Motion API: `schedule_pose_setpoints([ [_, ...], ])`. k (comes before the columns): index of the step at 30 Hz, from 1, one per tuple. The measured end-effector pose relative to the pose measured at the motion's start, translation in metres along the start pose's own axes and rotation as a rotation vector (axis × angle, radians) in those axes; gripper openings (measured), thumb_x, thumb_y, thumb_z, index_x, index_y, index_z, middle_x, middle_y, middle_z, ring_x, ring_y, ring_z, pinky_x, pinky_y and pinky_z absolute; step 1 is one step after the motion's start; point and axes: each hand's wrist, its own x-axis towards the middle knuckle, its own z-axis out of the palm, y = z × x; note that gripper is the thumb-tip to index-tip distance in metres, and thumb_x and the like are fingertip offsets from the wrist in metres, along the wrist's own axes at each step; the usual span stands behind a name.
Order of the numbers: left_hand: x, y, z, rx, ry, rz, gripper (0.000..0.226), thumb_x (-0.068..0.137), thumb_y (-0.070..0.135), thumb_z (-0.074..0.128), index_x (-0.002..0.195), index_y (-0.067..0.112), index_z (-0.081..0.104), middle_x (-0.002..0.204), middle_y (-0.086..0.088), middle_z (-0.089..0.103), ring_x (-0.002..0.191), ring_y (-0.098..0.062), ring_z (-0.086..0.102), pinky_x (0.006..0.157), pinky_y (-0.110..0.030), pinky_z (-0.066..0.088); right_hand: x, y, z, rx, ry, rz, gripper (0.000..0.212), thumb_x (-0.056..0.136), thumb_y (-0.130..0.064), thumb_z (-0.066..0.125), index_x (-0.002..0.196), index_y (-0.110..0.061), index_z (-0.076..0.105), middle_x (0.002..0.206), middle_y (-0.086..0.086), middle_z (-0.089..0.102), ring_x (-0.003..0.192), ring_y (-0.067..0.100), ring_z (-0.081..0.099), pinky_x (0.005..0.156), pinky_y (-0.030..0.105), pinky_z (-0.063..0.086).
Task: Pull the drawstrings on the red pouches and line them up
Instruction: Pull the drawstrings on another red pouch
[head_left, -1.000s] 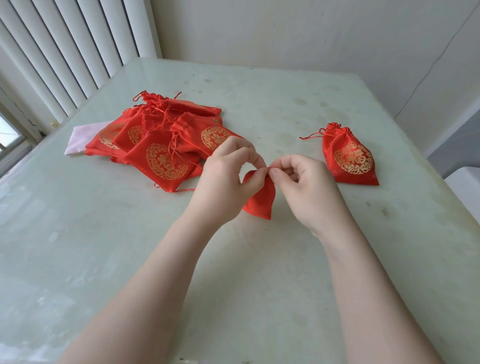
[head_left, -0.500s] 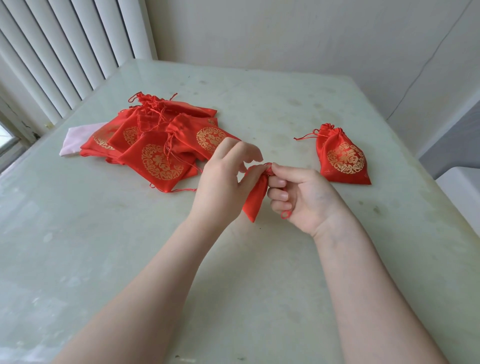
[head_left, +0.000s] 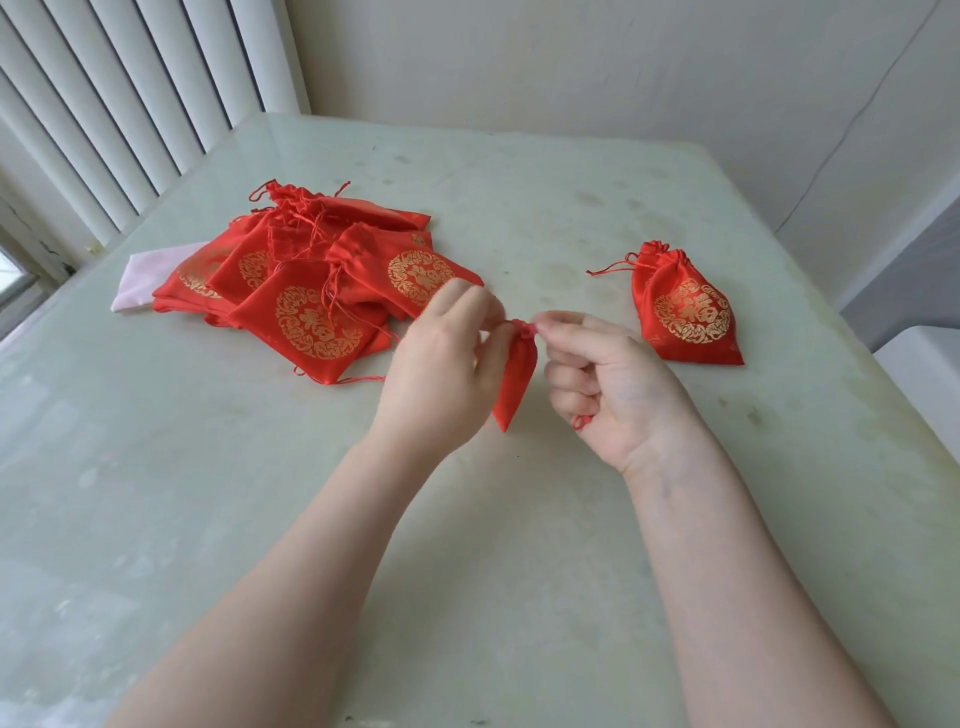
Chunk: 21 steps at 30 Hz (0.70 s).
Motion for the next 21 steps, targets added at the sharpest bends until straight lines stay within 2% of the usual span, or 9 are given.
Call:
schedule_pose_setpoints([
  [4, 0.003, -0.007, -0.001, 0.061, -0.011, -0.055, 0.013, 0.083, 0.016, 0.051, 0.079, 0.004, 0.057, 0.081, 0.001, 0.051, 0.068, -0.015, 0.045, 0.061, -0.039, 0.042, 0.003, -0.002, 0.001, 0.08, 0.158, -0.096, 0.03, 0.085, 0.007, 0.042, 0.072, -0.019, 0.046, 0.038, -0.012, 0.025, 0.03, 0.003, 0.017, 0.034, 0.013, 0.008],
  [11, 0.007, 0.003, 0.007, 0.011, -0.057, -0.059, 0.009, 0.08, 0.017, 0.05, 0.073, 0.013, 0.052, 0.077, 0.005, 0.046, 0.068, -0.023, 0.05, 0.063, -0.042, 0.046, 0.003, -0.006, -0.007, 0.137, 0.252, -0.132, 0.035, 0.081, 0.009, 0.036, 0.064, -0.022, 0.035, 0.039, -0.012, 0.02, 0.03, 0.004, 0.014, 0.033, 0.013, 0.008],
  [13, 0.006, 0.01, 0.007, -0.024, -0.072, -0.094, 0.009, 0.079, 0.018, 0.045, 0.069, 0.017, 0.045, 0.072, 0.007, 0.042, 0.066, -0.021, 0.048, 0.064, -0.036, 0.044, 0.002, -0.007, -0.006, 0.142, 0.262, -0.157, 0.036, 0.081, 0.009, 0.036, 0.062, -0.021, 0.032, 0.039, -0.012, 0.02, 0.03, 0.004, 0.013, 0.034, 0.012, 0.008],
  [16, 0.006, 0.019, 0.006, -0.139, -0.101, -0.264, 0.017, 0.081, 0.013, 0.045, 0.064, 0.015, 0.043, 0.066, 0.007, 0.042, 0.057, -0.006, 0.041, 0.053, -0.017, 0.032, -0.001, -0.007, -0.002, 0.136, 0.268, -0.196, 0.037, 0.082, 0.009, 0.035, 0.062, -0.022, 0.029, 0.039, -0.012, 0.019, 0.03, 0.004, 0.013, 0.037, 0.014, 0.007],
  [18, 0.007, 0.026, 0.002, -0.294, -0.128, -0.446, 0.019, 0.081, 0.011, 0.046, 0.063, 0.015, 0.045, 0.064, 0.003, 0.049, 0.055, -0.007, 0.04, 0.053, -0.018, 0.033, -0.005, -0.008, 0.0, 0.109, 0.255, -0.239, 0.036, 0.082, 0.008, 0.036, 0.064, -0.022, 0.031, 0.039, -0.012, 0.019, 0.031, 0.004, 0.014, 0.038, 0.016, 0.007],
  [21, 0.01, 0.038, 0.002, -0.576, -0.091, -0.624, 0.015, 0.074, 0.02, 0.043, 0.06, 0.014, 0.047, 0.062, 0.002, 0.052, 0.067, -0.016, 0.048, 0.068, -0.03, 0.041, -0.014, -0.016, -0.003, 0.049, 0.195, -0.276, 0.03, 0.084, 0.007, 0.039, 0.071, -0.021, 0.039, 0.039, -0.012, 0.024, 0.031, 0.004, 0.018, 0.037, 0.016, 0.009],
])
